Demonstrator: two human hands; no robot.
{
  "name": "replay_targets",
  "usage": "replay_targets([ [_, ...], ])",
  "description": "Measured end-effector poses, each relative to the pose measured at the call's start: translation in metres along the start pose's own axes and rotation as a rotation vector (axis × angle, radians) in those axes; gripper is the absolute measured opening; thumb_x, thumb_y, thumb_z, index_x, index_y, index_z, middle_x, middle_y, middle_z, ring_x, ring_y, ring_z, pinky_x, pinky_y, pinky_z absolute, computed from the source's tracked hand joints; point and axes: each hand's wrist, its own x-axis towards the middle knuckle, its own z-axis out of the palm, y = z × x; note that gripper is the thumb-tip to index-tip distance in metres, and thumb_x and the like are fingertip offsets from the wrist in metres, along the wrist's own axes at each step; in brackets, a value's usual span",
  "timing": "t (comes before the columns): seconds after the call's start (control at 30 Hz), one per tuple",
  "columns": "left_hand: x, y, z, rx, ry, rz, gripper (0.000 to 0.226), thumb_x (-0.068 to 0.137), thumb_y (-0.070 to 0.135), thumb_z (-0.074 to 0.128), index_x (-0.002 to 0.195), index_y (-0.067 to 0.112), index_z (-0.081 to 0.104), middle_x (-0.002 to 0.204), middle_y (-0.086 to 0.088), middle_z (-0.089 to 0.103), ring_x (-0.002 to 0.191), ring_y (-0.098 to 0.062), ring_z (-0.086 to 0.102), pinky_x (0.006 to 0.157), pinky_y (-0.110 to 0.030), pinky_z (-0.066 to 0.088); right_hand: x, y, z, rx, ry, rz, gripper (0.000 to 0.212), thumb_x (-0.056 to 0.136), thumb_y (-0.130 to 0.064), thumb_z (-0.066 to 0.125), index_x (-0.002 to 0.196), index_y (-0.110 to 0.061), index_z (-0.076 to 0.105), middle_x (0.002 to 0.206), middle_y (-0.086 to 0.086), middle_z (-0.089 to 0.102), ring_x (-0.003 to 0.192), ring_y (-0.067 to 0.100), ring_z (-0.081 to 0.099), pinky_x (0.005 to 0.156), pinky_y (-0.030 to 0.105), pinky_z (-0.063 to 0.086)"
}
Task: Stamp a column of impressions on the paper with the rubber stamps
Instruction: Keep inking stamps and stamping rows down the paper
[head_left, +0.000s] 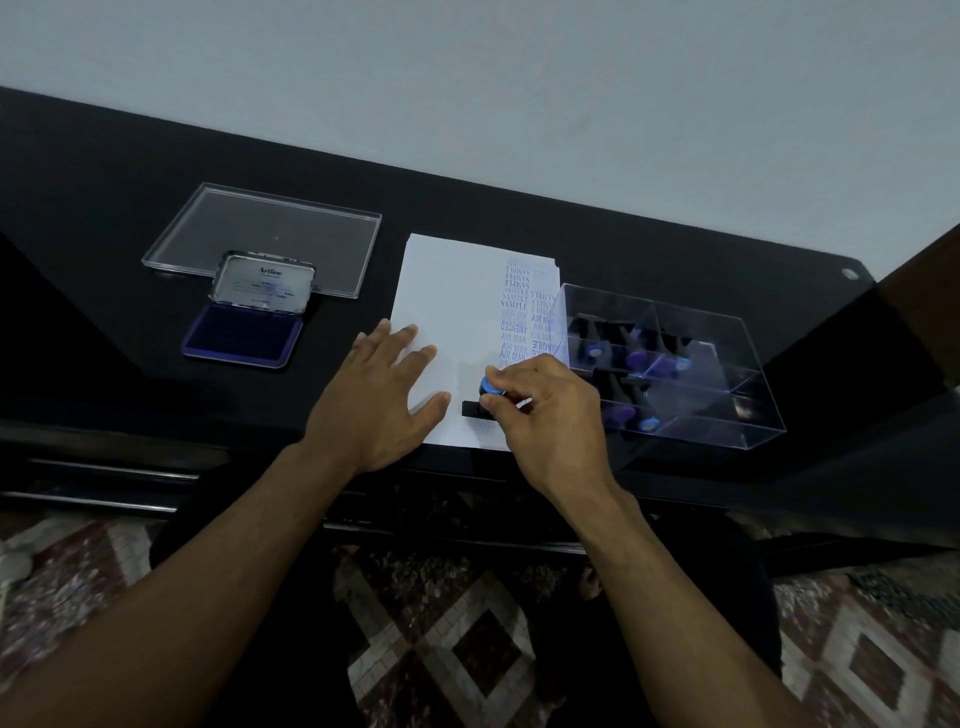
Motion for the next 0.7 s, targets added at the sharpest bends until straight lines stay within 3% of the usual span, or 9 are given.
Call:
replay_targets([
  [0.17, -0.0004, -0.0002, 0.0004, -0.015, 0.008, 0.003, 0.076, 0.093, 0.068, 0.028, 0.151, 0.022, 0.044, 0.165, -0.004, 0.027, 0.155, -0.025, 0.010, 0.126, -0.044, 0.008, 0.0006, 0.0004, 0.0009, -0.029, 0.002, -0.029, 0.021, 0.080, -0.007, 0.079, 0.100, -0.011, 0.078, 0.093, -0.002, 0.069, 0.079, 0.004, 0.064, 0.076, 0.014, 0.052],
  [0.37, 0.0003, -0.0011, 0.0008, -0.013, 0.009, 0.006, 0.078, 0.092, 0.069, 0.027, 0.151, 0.022, 0.044, 0.165, -0.005, 0.027, 0.155, -0.025, 0.010, 0.126, -0.045, 0.009, 0.0014, 0.0020, 0.0040, -0.057, -0.009, -0.054, 0.020, 0.079, -0.008, 0.080, 0.099, -0.011, 0.079, 0.092, -0.001, 0.069, 0.077, 0.007, 0.066, 0.074, 0.014, 0.053],
  [0.57, -0.0002, -0.0021, 0.0025, -0.014, 0.015, 0.011, 0.078, 0.092, 0.069, 0.027, 0.151, 0.021, 0.045, 0.164, -0.005, 0.028, 0.155, -0.025, 0.011, 0.126, -0.046, 0.011, 0.0023, 0.0021, 0.0044, -0.074, -0.019, -0.076, 0.015, 0.081, -0.009, 0.079, 0.095, -0.010, 0.079, 0.089, 0.000, 0.068, 0.074, 0.011, 0.066, 0.071, 0.027, 0.057],
  [0.7, 0.0002, -0.0021, 0.0025, -0.014, 0.013, 0.007, 0.078, 0.092, 0.070, 0.026, 0.151, 0.022, 0.044, 0.165, -0.004, 0.027, 0.155, -0.025, 0.011, 0.126, -0.046, 0.010, 0.0002, 0.0018, 0.0046, -0.082, -0.015, -0.088, 0.012, 0.082, -0.008, 0.078, 0.093, -0.010, 0.079, 0.087, 0.000, 0.068, 0.073, 0.011, 0.066, 0.070, 0.028, 0.056],
])
